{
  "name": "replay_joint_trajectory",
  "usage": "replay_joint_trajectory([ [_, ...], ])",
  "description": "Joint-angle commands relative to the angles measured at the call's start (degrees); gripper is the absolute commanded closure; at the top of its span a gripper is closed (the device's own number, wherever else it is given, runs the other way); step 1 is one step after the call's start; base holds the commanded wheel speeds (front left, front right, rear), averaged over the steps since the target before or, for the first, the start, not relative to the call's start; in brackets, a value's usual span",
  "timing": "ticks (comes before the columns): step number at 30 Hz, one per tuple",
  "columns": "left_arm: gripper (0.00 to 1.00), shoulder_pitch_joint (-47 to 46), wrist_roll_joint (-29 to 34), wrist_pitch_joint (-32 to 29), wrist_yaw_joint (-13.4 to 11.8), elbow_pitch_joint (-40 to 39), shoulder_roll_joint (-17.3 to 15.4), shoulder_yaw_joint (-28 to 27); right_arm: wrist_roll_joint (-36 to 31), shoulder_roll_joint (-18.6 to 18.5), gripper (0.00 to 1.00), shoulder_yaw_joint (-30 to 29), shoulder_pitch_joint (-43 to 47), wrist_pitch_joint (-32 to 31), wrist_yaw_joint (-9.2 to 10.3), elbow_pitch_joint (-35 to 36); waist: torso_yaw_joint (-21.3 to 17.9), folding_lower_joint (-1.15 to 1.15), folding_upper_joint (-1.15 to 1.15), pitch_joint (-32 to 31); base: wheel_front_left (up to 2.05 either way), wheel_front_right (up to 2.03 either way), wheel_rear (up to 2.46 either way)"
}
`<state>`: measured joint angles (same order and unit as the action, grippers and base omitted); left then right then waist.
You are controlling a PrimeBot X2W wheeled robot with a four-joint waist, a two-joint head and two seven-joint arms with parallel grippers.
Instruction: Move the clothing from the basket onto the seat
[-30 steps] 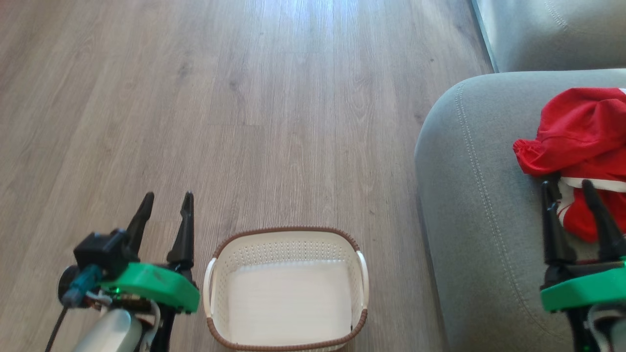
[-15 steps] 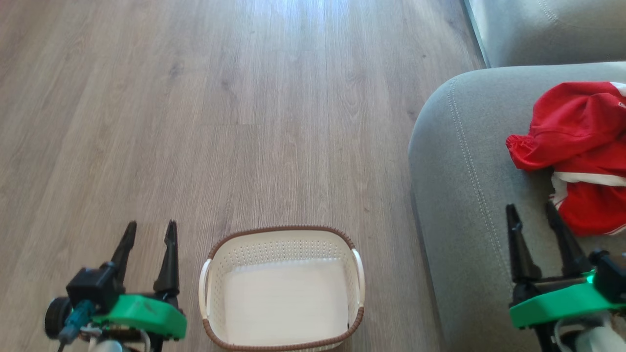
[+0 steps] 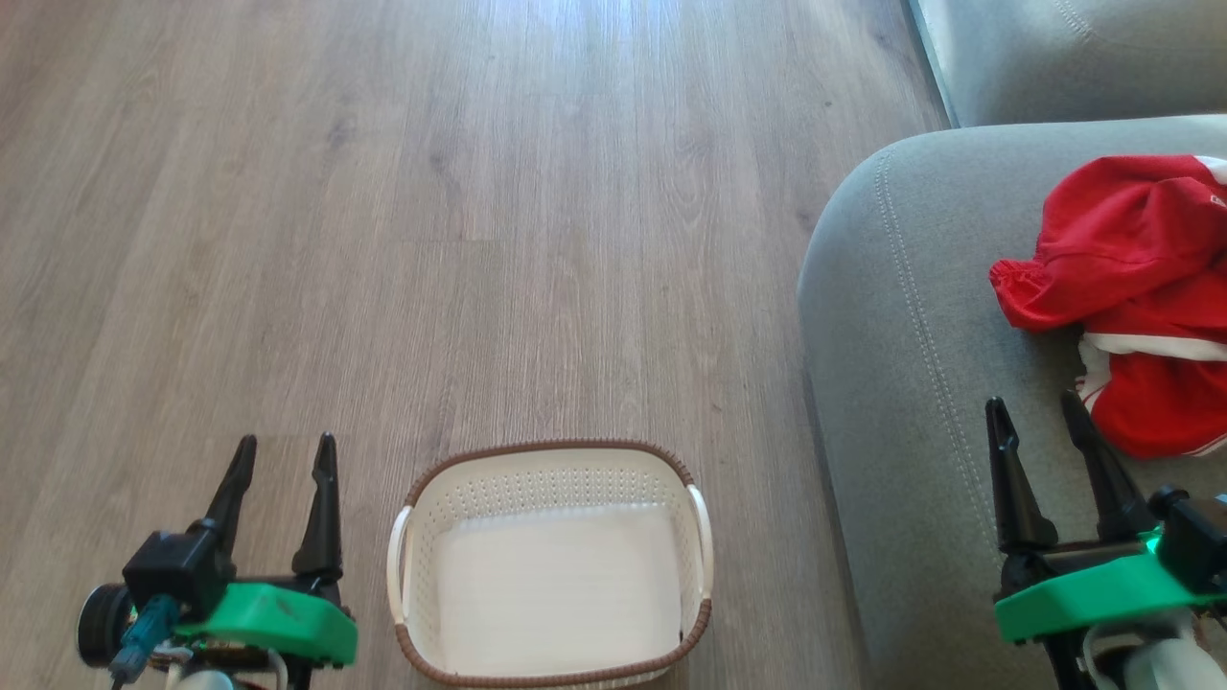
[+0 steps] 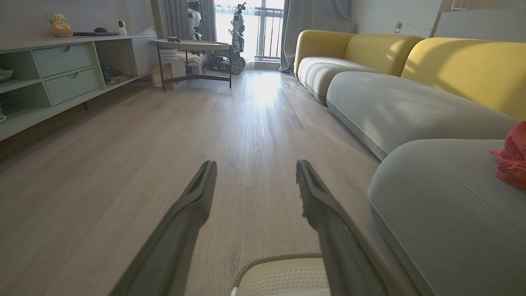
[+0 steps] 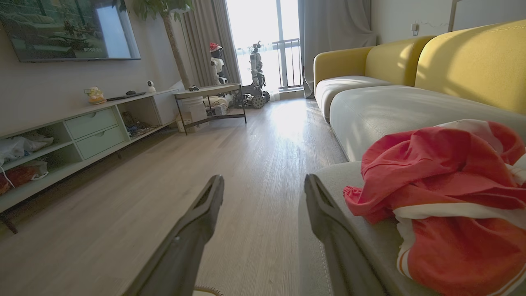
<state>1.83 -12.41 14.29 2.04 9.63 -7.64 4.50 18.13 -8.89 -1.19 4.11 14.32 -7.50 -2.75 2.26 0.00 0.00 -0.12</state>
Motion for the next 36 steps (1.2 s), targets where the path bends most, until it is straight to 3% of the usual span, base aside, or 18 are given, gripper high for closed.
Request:
replay_joint_trajectory([
  [1, 0.00, -1.8, 0.7, 0.7, 0.5, -1.5, 0.1, -2.9, -0.4, -0.3, 0.00, 1.4, -2.6, 0.7, 0.01, 2.0, -0.1, 0.00, 0.00, 0.0, 0.00, 0.00, 0.00],
  [23, 0.00, -2.1, 4.6, 0.7, 3.9, -1.0, 3.3, -7.2, -0.1, -0.3, 0.00, 2.5, -3.5, 0.7, 0.01, 0.9, -0.5, 0.00, 0.00, 0.1, 0.00, 0.00, 0.00],
  [24, 1.00, 0.0, 4.2, 0.0, 3.7, 1.0, 3.5, -5.1, 0.0, 0.0, 1.00, 1.4, -1.2, 0.0, 0.00, -0.9, -0.5, 0.00, 0.00, 0.1, 0.00, 0.00, 0.00],
  [36, 1.00, 0.1, -1.4, -1.8, 4.0, 4.6, 4.1, -5.6, 5.2, 0.3, 1.00, 1.6, -0.7, -1.3, -0.01, -4.7, -0.6, 0.00, 0.00, 0.1, 0.00, 0.00, 0.00],
])
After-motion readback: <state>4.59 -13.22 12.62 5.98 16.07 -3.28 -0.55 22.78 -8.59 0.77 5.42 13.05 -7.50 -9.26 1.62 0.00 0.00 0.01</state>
